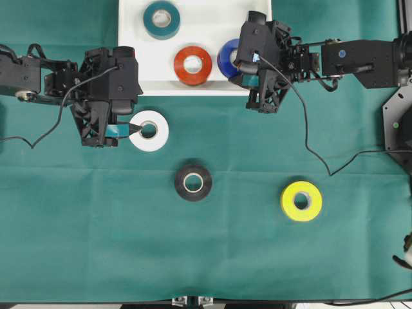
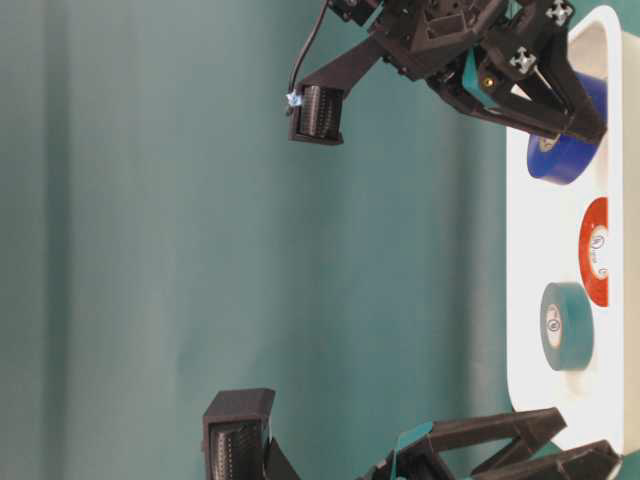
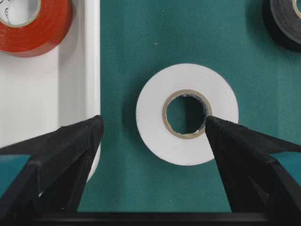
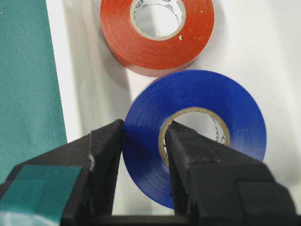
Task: Put the tape alternately from left to right into the white case.
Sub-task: 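Carry the blue roll into the white tray beside the red roll, release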
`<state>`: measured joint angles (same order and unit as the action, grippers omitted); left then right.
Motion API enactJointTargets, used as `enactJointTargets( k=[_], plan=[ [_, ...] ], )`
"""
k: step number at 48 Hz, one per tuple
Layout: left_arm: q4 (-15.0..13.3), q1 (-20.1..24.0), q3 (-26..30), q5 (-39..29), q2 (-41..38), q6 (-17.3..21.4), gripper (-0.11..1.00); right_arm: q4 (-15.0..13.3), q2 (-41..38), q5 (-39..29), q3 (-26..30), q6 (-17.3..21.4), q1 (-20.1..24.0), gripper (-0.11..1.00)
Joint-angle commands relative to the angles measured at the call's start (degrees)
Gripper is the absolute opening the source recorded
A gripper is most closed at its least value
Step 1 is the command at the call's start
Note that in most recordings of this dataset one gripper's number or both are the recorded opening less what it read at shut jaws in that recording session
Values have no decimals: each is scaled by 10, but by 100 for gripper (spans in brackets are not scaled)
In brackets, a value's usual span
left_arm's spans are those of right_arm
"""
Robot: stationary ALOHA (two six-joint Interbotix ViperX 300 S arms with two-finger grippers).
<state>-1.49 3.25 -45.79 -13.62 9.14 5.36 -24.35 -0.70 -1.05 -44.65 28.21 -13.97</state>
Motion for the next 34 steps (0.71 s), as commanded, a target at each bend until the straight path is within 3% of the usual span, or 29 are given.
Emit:
enactJointTargets(
  k=[1,25,27,34],
  plan=[
    [-1,-1,8,2,12,0,65,-2,7,6,5,0,-1,30],
    [-1,-1,8,2,12,-1,65,-2,7,10,4,0,-1,30],
    [-1,-1,8,2,12,-1,65,-2,7,10,5,0,-1,36],
    [-1,-2,8,2,12,-1,65,-2,7,11,4,0,-1,78]
  ],
)
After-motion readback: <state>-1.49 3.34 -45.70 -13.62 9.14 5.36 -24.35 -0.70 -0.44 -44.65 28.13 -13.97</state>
